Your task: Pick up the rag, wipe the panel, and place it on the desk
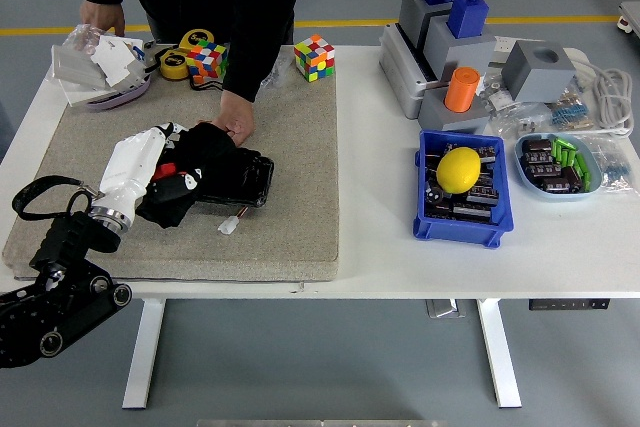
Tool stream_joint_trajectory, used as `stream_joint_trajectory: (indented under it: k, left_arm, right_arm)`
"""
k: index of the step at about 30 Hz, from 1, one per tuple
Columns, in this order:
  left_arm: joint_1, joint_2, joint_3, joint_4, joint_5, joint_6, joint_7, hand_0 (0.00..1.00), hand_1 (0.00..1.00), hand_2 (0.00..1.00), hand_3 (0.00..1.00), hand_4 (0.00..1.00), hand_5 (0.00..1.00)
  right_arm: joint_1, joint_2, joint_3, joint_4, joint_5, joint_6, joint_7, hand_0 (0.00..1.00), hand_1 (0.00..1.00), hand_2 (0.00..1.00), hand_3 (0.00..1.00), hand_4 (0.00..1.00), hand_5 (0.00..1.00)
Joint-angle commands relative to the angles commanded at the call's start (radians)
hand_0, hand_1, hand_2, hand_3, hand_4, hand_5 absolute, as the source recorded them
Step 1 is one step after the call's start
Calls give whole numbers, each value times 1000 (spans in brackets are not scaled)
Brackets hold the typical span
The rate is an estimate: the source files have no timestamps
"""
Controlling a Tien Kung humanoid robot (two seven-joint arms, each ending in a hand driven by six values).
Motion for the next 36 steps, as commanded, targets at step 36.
stream_joint_trajectory:
  k: [36]
  left_arm:
    - [-19,-3,21,-15,-1,4,-1,177,84,215,669,566,111]
  right_arm:
    - [3,-1,0,-3,0,-1,-2,719,624,674,614,998,607]
